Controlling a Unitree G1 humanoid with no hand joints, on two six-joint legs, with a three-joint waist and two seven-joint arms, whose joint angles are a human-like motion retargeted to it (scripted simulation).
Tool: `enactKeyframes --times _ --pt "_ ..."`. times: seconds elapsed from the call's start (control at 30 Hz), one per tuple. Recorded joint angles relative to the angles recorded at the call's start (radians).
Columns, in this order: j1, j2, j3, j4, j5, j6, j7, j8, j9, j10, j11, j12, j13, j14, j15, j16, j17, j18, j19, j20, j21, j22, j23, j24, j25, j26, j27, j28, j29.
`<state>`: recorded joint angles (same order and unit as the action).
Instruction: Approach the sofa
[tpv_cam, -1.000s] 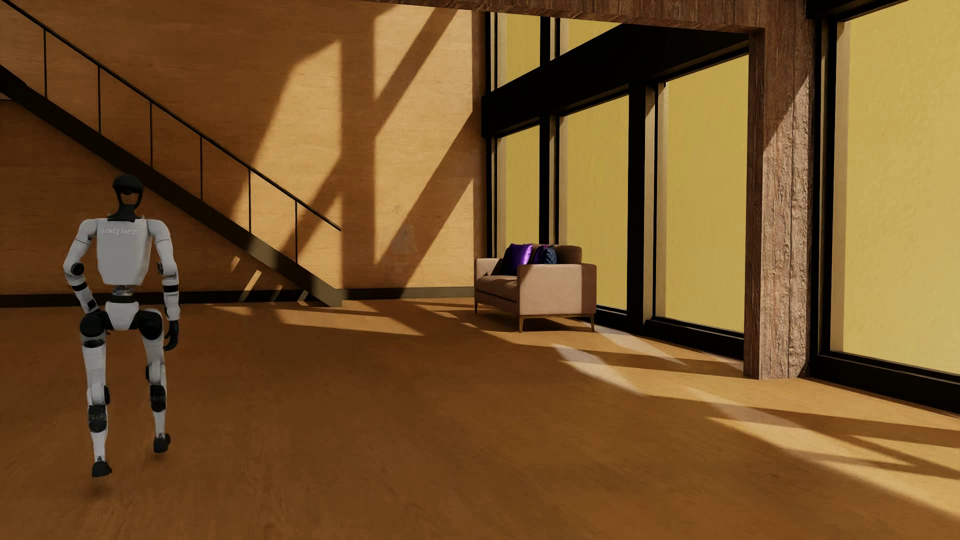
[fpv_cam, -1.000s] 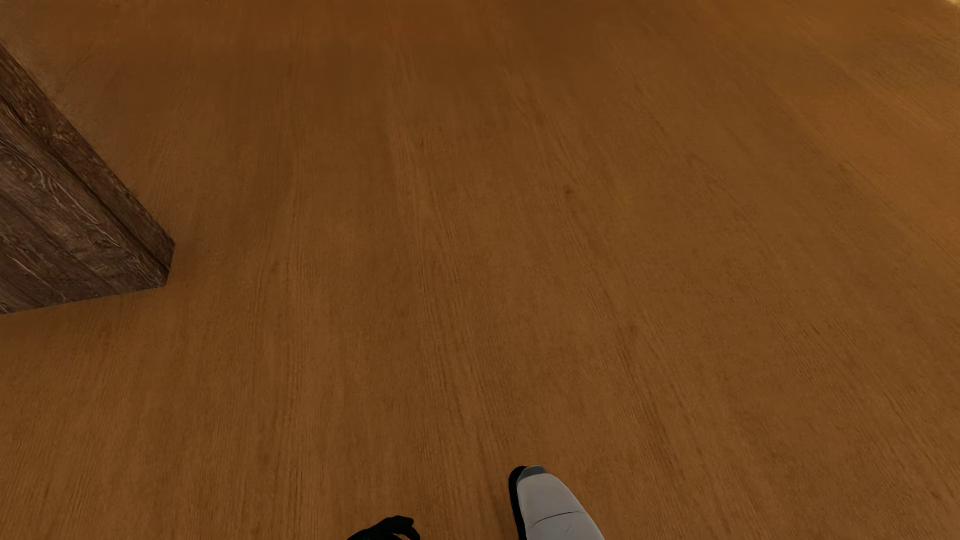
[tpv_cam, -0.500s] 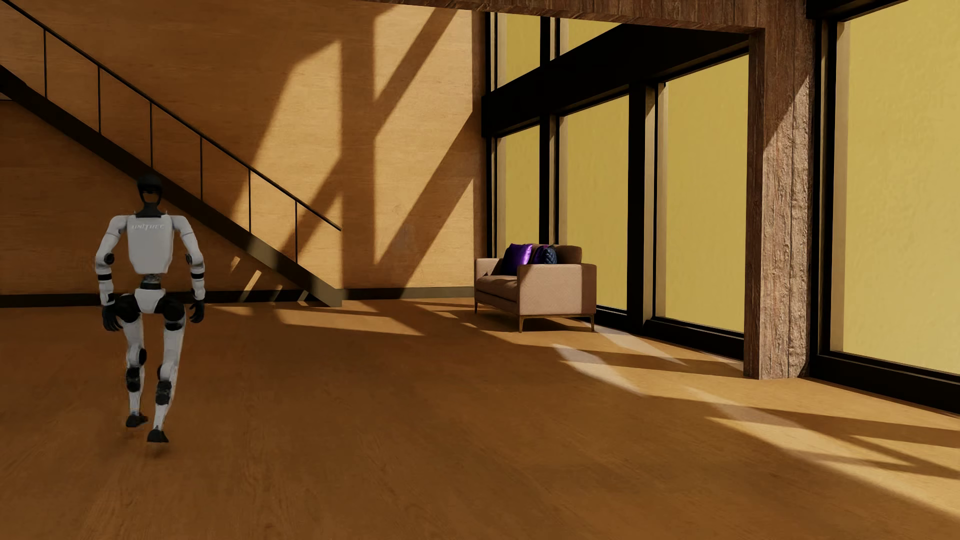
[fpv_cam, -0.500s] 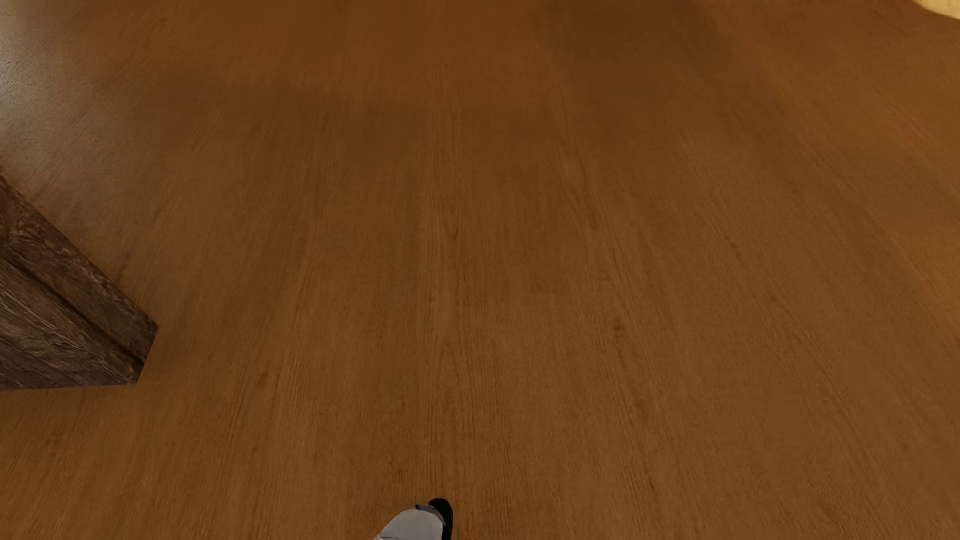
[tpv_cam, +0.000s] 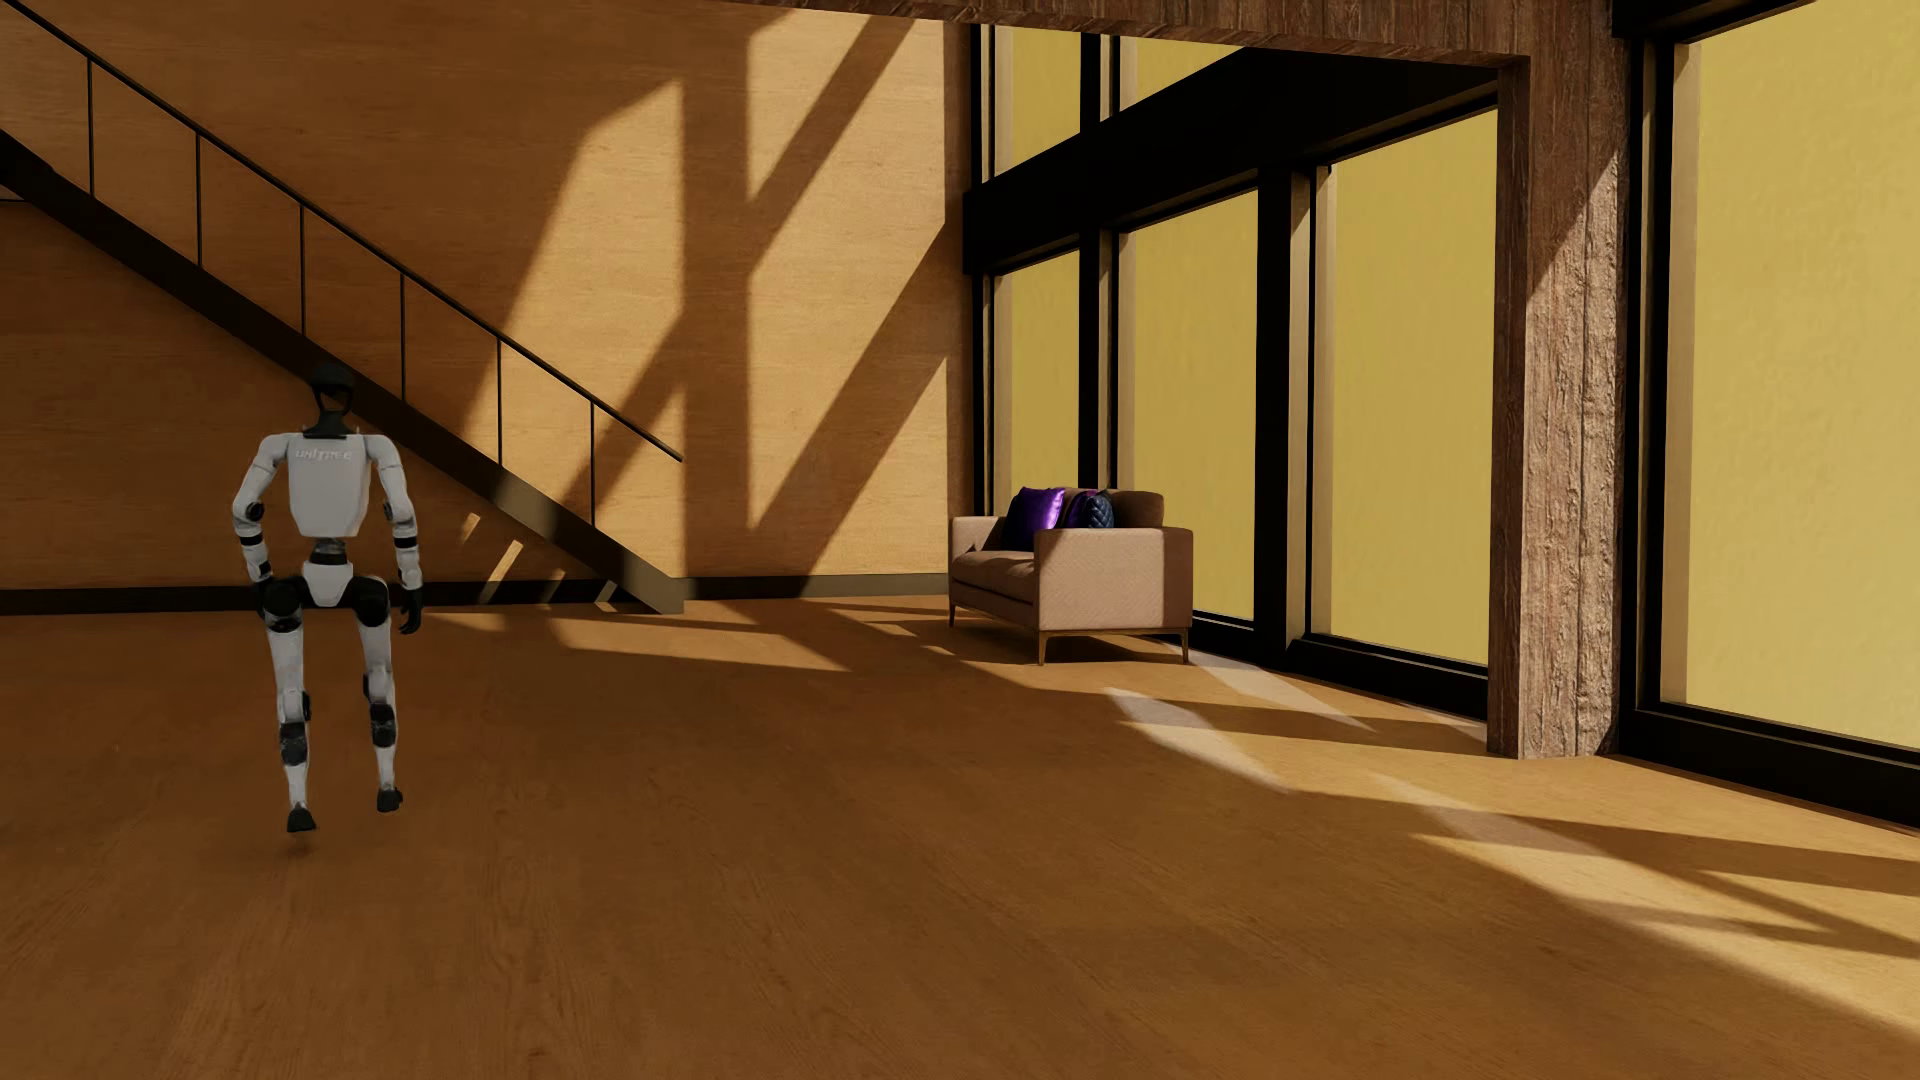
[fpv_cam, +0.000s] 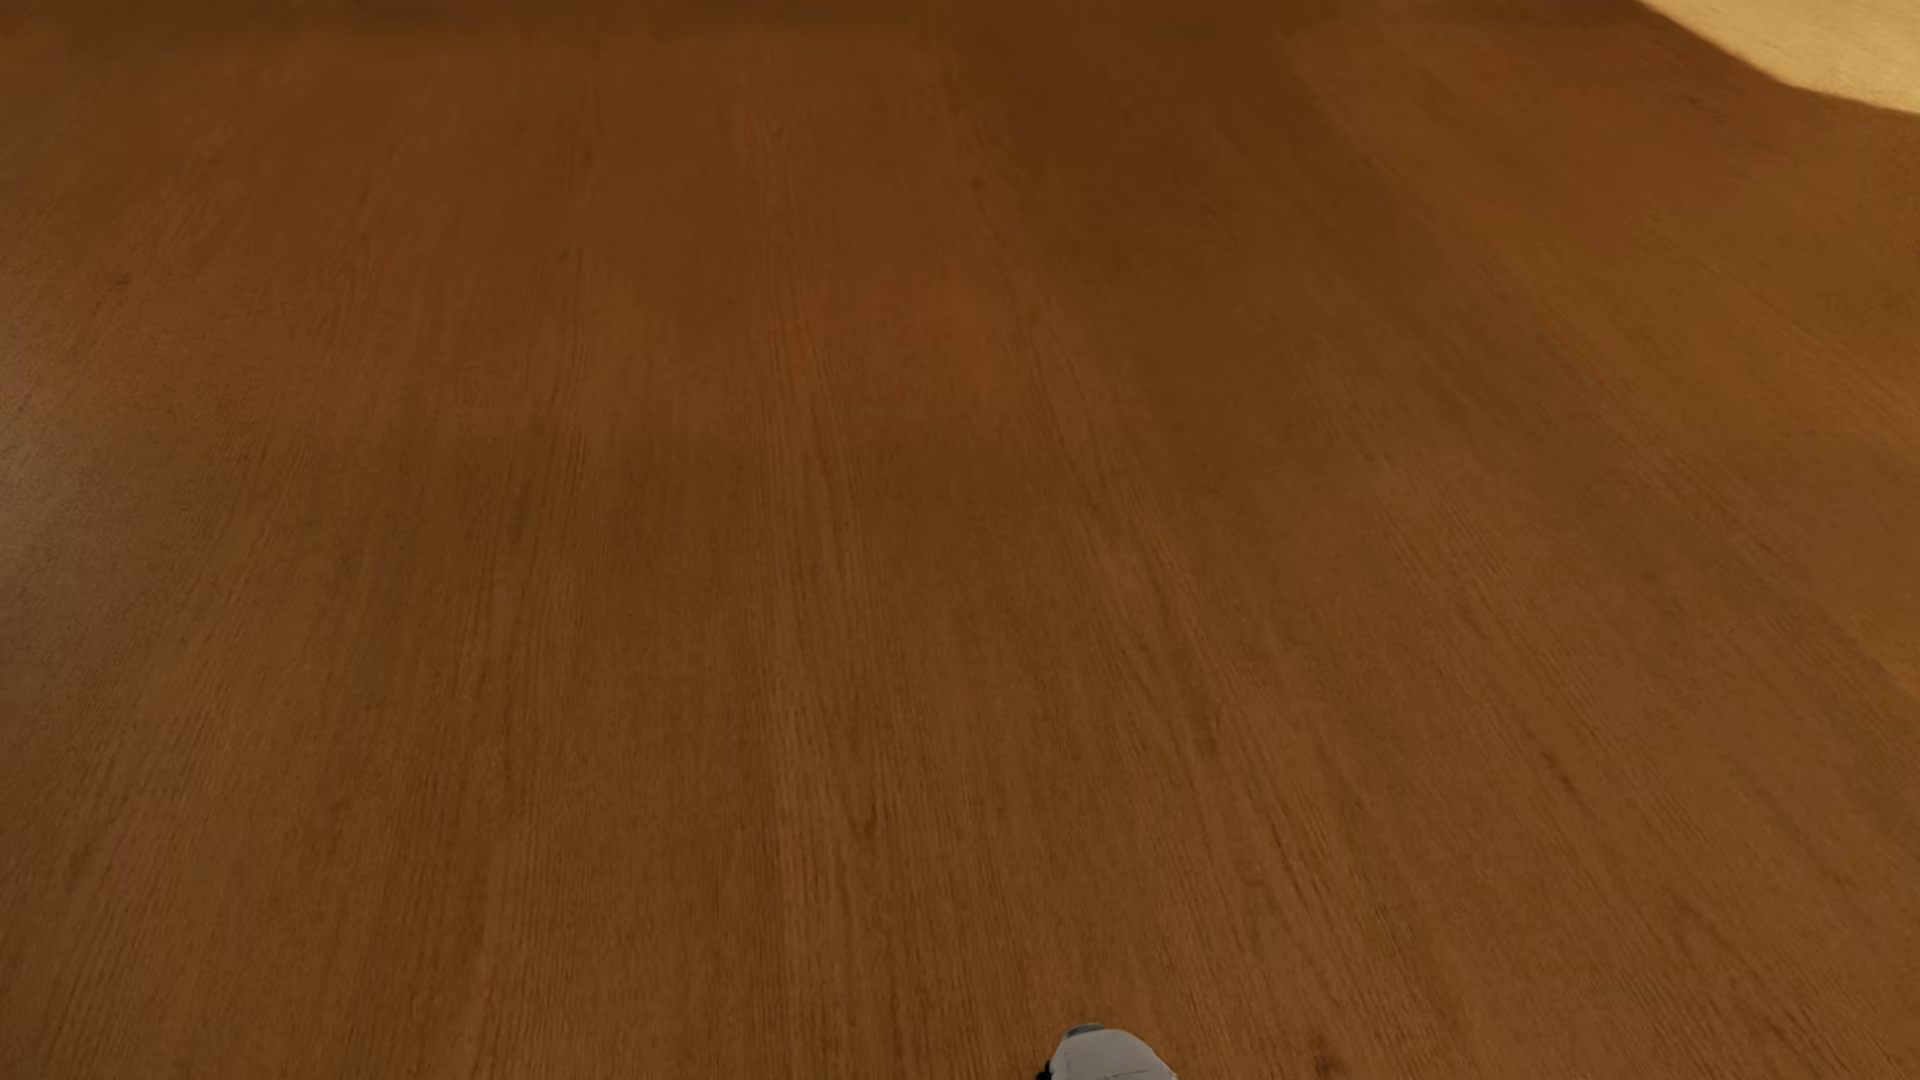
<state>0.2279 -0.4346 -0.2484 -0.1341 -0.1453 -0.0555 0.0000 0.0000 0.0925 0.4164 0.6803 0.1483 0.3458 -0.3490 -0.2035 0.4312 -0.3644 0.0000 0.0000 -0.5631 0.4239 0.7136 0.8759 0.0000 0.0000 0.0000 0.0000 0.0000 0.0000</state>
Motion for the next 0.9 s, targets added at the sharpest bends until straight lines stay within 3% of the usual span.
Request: enactKeyframes --times 0.03,0.07,0.1,0.13,0.17,0.2,0.23,0.27,0.3,0.33,0.37,0.4,0.47,0.5,0.57,0.6,0.63,0.67,0.7,0.73,0.77,0.83,0.9 --pt "0.042 -0.033 -0.012 0.008 -0.005 -0.001 0.000 0.000 -0.018 -0.005 -0.129 -0.020 0.005 -0.039 0.039 0.010 0.002 0.000 0.000 0.018 0.007 -0.034 0.009 0.000 0.000 0.000 0.000 0.000 0.000" --pt "0.087 -0.054 -0.030 0.015 -0.029 -0.004 0.000 0.000 -0.031 -0.002 -0.509 -0.045 0.009 -0.050 0.312 0.013 0.001 0.000 0.000 0.017 0.014 -0.035 0.023 0.000 0.000 0.000 0.000 0.000 0.000" --pt "0.133 -0.076 -0.060 0.051 -0.039 0.004 0.000 0.000 -0.026 0.013 -0.182 -0.051 0.016 -0.020 0.098 0.009 0.001 0.000 0.000 0.043 0.008 -0.038 0.032 0.000 0.000 0.000 0.000 0.000 0.000" --pt "0.174 -0.100 -0.078 0.089 -0.032 0.009 0.000 0.000 -0.024 0.050 -0.071 -0.039 0.019 0.042 -0.011 0.001 0.007 0.000 0.000 0.082 0.017 -0.054 0.051 0.000 0.000 0.000 0.000 0.000 0.000" --pt "0.171 -0.129 -0.088 0.123 -0.020 0.021 0.000 0.000 -0.050 0.133 0.039 -0.009 0.027 0.169 0.049 -0.012 0.014 0.000 0.000 0.079 0.023 -0.034 0.082 0.000 0.000 0.000 0.000 0.000 0.000" --pt "0.140 -0.135 -0.076 0.157 0.028 0.050 0.000 0.000 -0.057 0.275 0.148 0.008 0.027 0.378 0.064 -0.048 0.015 0.000 0.000 0.081 0.034 0.031 0.126 0.000 0.000 0.000 0.000 0.000 0.000" --pt "0.070 -0.083 -0.053 0.164 0.063 0.052 0.000 0.000 -0.046 0.479 0.204 0.030 0.017 0.548 0.015 -0.060 0.020 0.000 0.000 0.091 0.027 0.081 0.152 0.000 0.000 0.000 0.000 0.000 0.000" --pt "-0.055 -0.012 -0.037 0.183 0.139 0.067 0.000 0.000 -0.026 0.741 0.195 0.051 0.017 0.599 -0.041 -0.060 0.026 0.000 0.000 0.077 -0.002 0.097 0.120 0.000 0.000 0.000 0.000 0.000 0.000" --pt "-0.151 0.097 0.014 0.164 0.168 0.061 0.000 0.000 -0.008 0.903 0.150 0.043 0.015 0.509 -0.068 -0.068 0.026 0.000 0.000 0.012 -0.001 0.143 0.101 0.000 0.000 0.000 0.000 0.000 0.000" --pt "-0.263 0.189 0.072 0.118 0.164 0.033 0.000 0.000 -0.001 0.984 0.106 0.057 -0.002 0.428 -0.075 -0.092 0.028 0.000 0.000 0.042 -0.003 0.174 0.069 0.000 0.000 0.000 0.000 0.000 0.000" --pt "-0.370 0.290 0.136 0.086 0.166 0.012 0.000 0.000 0.001 0.957 0.037 0.093 -0.008 0.431 -0.078 -0.073 0.020 0.000 0.000 -0.003 0.001 0.125 0.015 0.000 0.000 0.000 0.000 0.000 0.000" --pt "-0.443 0.398 0.201 0.066 0.166 -0.002 0.000 0.000 0.006 0.816 -0.036 0.111 -0.012 0.477 -0.079 -0.111 0.013 0.000 0.000 0.042 -0.017 0.201 -0.027 0.000 0.000 0.000 0.000 0.000 0.000" --pt "-0.569 0.573 0.292 0.037 0.129 -0.039 0.000 0.000 0.009 0.426 -0.131 0.159 -0.034 0.591 -0.105 -0.085 0.005 0.000 0.000 -0.033 -0.038 0.198 -0.123 0.000 0.000 0.000 0.000 0.000 0.000" --pt "-0.627 0.632 0.318 0.057 0.134 -0.032 0.000 0.000 -0.002 0.238 -0.155 0.173 -0.061 0.537 -0.134 -0.084 -0.005 0.000 0.000 -0.036 -0.048 0.196 -0.153 0.000 0.000 0.000 0.000 0.000 0.000" --pt "-0.702 0.713 0.373 0.100 0.126 -0.019 0.000 0.000 -0.020 0.048 -0.151 0.189 -0.113 0.080 -0.189 -0.081 -0.022 0.000 0.000 -0.054 -0.084 0.198 -0.190 0.000 0.000 0.000 0.000 0.000 0.000" --pt "-0.726 0.750 0.402 0.120 0.106 -0.026 0.000 0.000 -0.019 0.050 -0.132 0.202 -0.129 0.012 -0.182 -0.074 -0.022 0.000 0.000 -0.068 -0.100 0.190 -0.189 0.000 0.000 0.000 0.000 0.000 0.000" --pt "-0.748 0.799 0.428 0.120 0.078 -0.037 0.000 0.000 -0.010 0.057 -0.107 0.212 -0.133 0.156 -0.125 -0.069 -0.015 0.000 0.000 -0.071 -0.122 0.193 -0.170 0.000 0.000 0.000 0.000 0.000 0.000" --pt "-0.782 0.811 0.432 0.095 0.040 -0.055 0.000 0.000 -0.024 0.135 -0.041 0.219 -0.119 0.388 -0.013 -0.069 -0.009 0.000 0.000 -0.074 -0.136 0.204 -0.152 0.000 0.000 0.000 0.000 0.000 0.000" --pt "-0.802 0.764 0.416 0.040 -0.006 -0.093 0.000 0.000 -0.039 0.215 0.095 0.222 -0.097 0.562 0.168 -0.072 0.004 0.000 0.000 -0.077 -0.145 0.216 -0.127 0.000 0.000 0.000 0.000 0.000 0.000" --pt "-0.777 0.690 0.388 0.007 -0.019 -0.116 0.000 0.000 -0.041 0.292 0.284 0.211 -0.088 0.595 0.312 -0.066 0.005 0.000 0.000 -0.060 -0.086 0.252 -0.055 0.000 0.000 0.000 0.000 0.000 0.000" --pt "-0.742 0.548 0.359 -0.048 -0.035 -0.137 0.000 0.000 -0.047 0.315 0.511 0.190 -0.059 0.567 0.319 -0.060 0.004 0.000 0.000 -0.039 -0.082 0.251 -0.054 0.000 0.000 0.000 0.000 0.000 0.000" --pt "-0.525 0.340 0.248 -0.081 -0.001 -0.136 0.000 0.000 -0.015 0.233 0.753 0.138 -0.030 0.443 0.035 -0.061 -0.002 0.000 0.000 0.018 -0.023 0.251 -0.040 0.000 0.000 0.000 0.000 0.000 0.000" --pt "-0.286 0.172 0.113 -0.064 0.053 -0.106 0.000 0.000 0.002 0.109 0.667 0.109 0.020 0.298 -0.049 -0.025 -0.015 0.000 0.000 0.025 0.000 0.132 -0.002 0.000 0.000 0.000 0.000 0.000 0.000"
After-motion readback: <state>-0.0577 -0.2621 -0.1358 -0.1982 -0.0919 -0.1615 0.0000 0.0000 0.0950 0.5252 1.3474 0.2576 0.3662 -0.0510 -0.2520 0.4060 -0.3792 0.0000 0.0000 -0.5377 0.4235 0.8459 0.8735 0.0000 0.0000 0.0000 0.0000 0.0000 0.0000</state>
